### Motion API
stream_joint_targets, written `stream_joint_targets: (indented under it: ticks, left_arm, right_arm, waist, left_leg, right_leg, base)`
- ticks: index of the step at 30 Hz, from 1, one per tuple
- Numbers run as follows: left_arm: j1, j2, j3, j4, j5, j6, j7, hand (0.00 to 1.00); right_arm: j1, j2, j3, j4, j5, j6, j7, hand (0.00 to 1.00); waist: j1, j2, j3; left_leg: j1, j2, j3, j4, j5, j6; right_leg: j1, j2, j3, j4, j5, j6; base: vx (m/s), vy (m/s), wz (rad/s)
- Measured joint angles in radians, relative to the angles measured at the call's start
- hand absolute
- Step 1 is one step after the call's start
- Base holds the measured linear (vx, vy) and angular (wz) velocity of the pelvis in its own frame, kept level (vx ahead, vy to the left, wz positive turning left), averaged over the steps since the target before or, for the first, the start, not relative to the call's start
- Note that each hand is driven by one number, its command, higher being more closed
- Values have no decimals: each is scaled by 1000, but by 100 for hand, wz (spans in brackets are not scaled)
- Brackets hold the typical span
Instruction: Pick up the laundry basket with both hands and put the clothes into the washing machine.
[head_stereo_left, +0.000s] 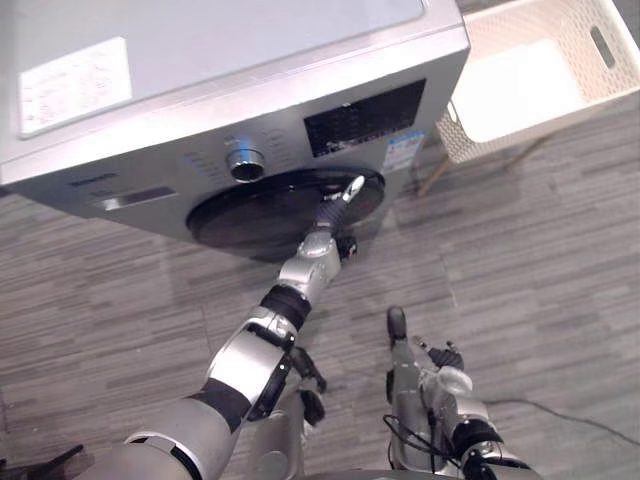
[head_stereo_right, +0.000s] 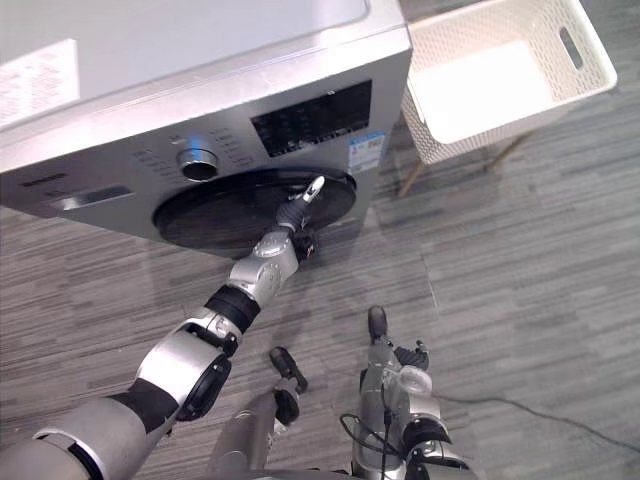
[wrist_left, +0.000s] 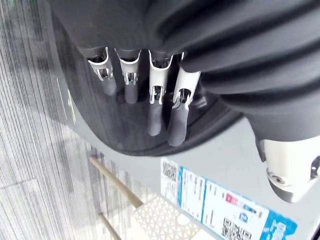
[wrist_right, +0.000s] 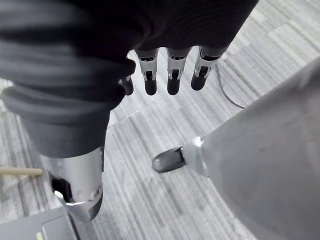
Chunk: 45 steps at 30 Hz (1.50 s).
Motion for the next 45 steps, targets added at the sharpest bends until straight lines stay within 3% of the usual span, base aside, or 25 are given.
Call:
stream_joint_targets:
  ticks: [3,6,9,11,16,20,23,25,28,30,31,32,33,34,35,36,37,38,40,44,45]
  left_arm:
    - [1,-7,8,-3,4,0,-11,0]
    - [96,-8,-15,-133,70,-24,-29,0]
    - [260,-8,-63,-281,127,-72,-45,0]
    - [417,6,-92,-354,171,-95,-71,0]
    - [752,88,-69,-342,236,-100,-142,0]
    - [857,119,66,-216,265,-82,-177,0]
    - [893,167,140,-145,277,-76,-176,0]
    - [897,178,210,-77,297,-74,-173,0]
    - [931,187,311,24,346,-69,-134,0]
    - [977,191,352,46,379,-65,-129,0]
    - [1012,194,389,55,395,-61,-124,0]
    - [1041,203,417,53,395,-54,-112,0]
    - [1057,209,427,52,395,-51,-109,0]
    - [1109,215,430,49,395,-47,-105,0]
    - [1128,223,429,48,395,-45,-96,0]
    - [1126,226,428,43,395,-45,-91,0]
    - [1112,229,431,38,395,-45,-90,0]
    - [1104,227,435,30,395,-46,-89,0]
    - [1090,210,455,21,393,-47,-90,0]
    - [1041,166,459,15,393,-51,-92,0]
    - [1035,154,461,3,393,-64,-93,0]
  right_arm:
    - [3,0,6,-40,0,-18,6,0]
    - [2,0,14,-69,0,-27,10,0]
    - [18,-2,13,-67,0,-20,26,0]
    - [39,-4,14,-66,-1,-16,32,0]
    - [35,-35,36,4,-29,-14,65,0]
    - [11,-71,53,103,-58,-14,95,0]
    - [-16,-89,50,151,-66,-14,95,0]
    - [-35,-96,52,170,-66,-15,103,0]
    - [-31,-81,61,169,-76,-27,132,0]
    - [-24,-84,59,169,-88,-36,156,0]
    - [-7,-87,60,168,-120,-37,161,0]
    - [28,-82,66,164,-143,-38,161,0]
    - [53,-84,72,157,-147,-38,162,0]
    - [120,-102,95,121,-156,-37,163,0]
    - [152,-108,103,111,-161,-35,164,0]
    - [159,-105,103,112,-166,-34,167,0]
    - [170,-97,103,112,-170,-35,180,0]
    - [172,-89,114,111,-175,-40,184,0]
    - [174,-86,128,96,-175,-51,192,0]
    - [178,-93,123,60,-175,-56,204,0]
    - [178,-97,121,61,-175,-54,204,0]
  waist:
    - [7,0,0]
    - [15,0,0]
    - [48,1,-2]
    - [86,-1,-31]
    - [125,-8,-132]
    - [149,-8,-139]
    - [153,-13,-142]
    - [178,-14,-142]
    - [201,-26,-149]
    - [203,-32,-149]
    - [205,-51,-151]
    - [201,-95,-151]
    - [204,-99,-156]
    - [207,-82,-174]
    - [193,-95,-178]
    - [189,-100,-176]
    - [183,-90,-170]
    - [183,-95,-171]
    - [169,-99,-171]
    - [146,-84,-162]
    - [144,-81,-159]
  left_leg:
    - [-18,13,-16,33,-15,2]
    - [-28,20,-52,50,-14,4]
    - [7,26,-106,55,-11,-1]
    - [51,24,-149,31,-11,-3]
    - [116,-2,-212,-49,36,-26]
    - [98,-30,-332,-53,70,-23]
    - [49,-63,-287,-56,142,24]
    - [34,-65,-193,-56,156,42]
    - [37,-80,-205,-70,151,48]
    - [42,-89,-206,-64,116,83]
    - [37,-102,-199,-42,85,100]
    - [8,-105,-177,107,23,144]
    - [-9,-96,-169,242,-43,152]
    - [-14,-74,-177,338,-176,118]
    - [-1,-97,-229,359,-238,135]
    - [2,-110,-255,355,-244,146]
    - [11,-133,-322,332,-244,150]
    - [38,-156,-382,297,-228,161]
    - [81,-196,-450,253,-215,166]
    - [175,-292,-598,199,-212,161]
    - [223,-321,-666,184,-216,159]
  right_leg:
    - [0,4,-13,7,-1,-1]
    - [10,3,-48,17,-9,-8]
    - [73,4,-109,52,-53,-17]
    - [123,-6,-164,110,-114,-21]
    - [218,-29,-282,130,-179,-11]
    - [331,-45,-441,79,-185,-4]
    - [389,-86,-592,71,-192,5]
    - [416,-89,-653,69,-195,9]
    - [455,-85,-688,60,-213,15]
    - [461,-93,-699,84,-238,27]
    - [460,-122,-710,127,-277,40]
    - [452,-175,-721,190,-301,55]
    - [460,-196,-722,238,-327,52]
    - [458,-199,-698,366,-378,-11]
    - [382,-242,-549,574,-380,-96]
    - [322,-244,-457,666,-374,-115]
    - [241,-176,-319,766,-408,-94]
    - [186,-91,-239,797,-441,-88]
    - [119,6,-163,748,-460,-73]
    - [6,102,-45,508,-412,-28]
    - [5,111,6,407,-336,-56]
  base:
    - [-18,-9,8]
    - [-17,-19,25]
    - [17,-15,50]
    - [19,-19,66]
    - [126,-24,73]
    - [90,15,112]
    - [8,83,149]
    - [-59,141,82]
    - [-59,77,61]
    - [-69,116,30]
    - [-11,201,46]
    - [19,163,49]
    - [145,157,55]
    - [132,176,70]
    - [176,205,88]
    - [136,146,119]
    - [194,109,128]
    - [196,90,127]
    - [216,49,117]
    - [358,-3,164]
    - [393,-88,159]
